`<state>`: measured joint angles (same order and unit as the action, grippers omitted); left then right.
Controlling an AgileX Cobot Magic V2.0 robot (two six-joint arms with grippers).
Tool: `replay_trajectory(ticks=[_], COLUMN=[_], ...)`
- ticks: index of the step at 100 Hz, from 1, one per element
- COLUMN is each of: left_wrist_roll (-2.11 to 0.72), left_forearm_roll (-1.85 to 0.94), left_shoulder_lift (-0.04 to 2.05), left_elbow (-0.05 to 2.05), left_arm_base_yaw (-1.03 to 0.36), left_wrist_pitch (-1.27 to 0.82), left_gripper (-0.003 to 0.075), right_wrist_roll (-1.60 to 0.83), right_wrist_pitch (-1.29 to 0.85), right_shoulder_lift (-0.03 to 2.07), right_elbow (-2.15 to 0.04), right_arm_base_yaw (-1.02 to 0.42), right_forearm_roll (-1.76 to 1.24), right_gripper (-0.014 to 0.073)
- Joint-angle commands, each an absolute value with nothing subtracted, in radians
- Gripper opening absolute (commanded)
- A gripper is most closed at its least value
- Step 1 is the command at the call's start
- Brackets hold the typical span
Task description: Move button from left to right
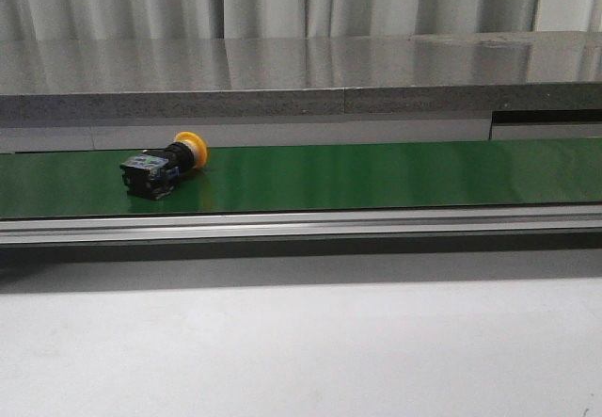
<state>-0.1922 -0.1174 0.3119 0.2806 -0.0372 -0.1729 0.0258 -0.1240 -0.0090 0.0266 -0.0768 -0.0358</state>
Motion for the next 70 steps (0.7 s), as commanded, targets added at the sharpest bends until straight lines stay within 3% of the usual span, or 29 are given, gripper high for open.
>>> replay_trajectory(ticks=[1, 37, 70], left_wrist_roll=[-0.190, -0.190, -0.190], left_forearm_roll=[-0.121, -0.121, -0.121], left_shoulder_lift=[0.317, 0.317, 0.317], left_elbow=[0.308, 0.308, 0.308], left_arm_base_yaw=[-0.044, -0.044, -0.044], left_wrist_pitch=[-0.082, -0.082, -0.082], left_gripper=[-0.0019, -0.0019, -0.0019], right_wrist_roll=[0.021, 0.021, 0.021], right_wrist_pitch=[-0.030, -0.084, -0.352], right_shoulder_lift=[-0.024, 0.011, 0.317], right_elbow=[0.009, -0.106, -0.411], right_arm_base_yaw=[-0.077, -0.077, -0.077], right_forearm_roll=[-0.025, -0.075, -0.113], right_gripper=[-0.0068, -0.0068, -0.0068])
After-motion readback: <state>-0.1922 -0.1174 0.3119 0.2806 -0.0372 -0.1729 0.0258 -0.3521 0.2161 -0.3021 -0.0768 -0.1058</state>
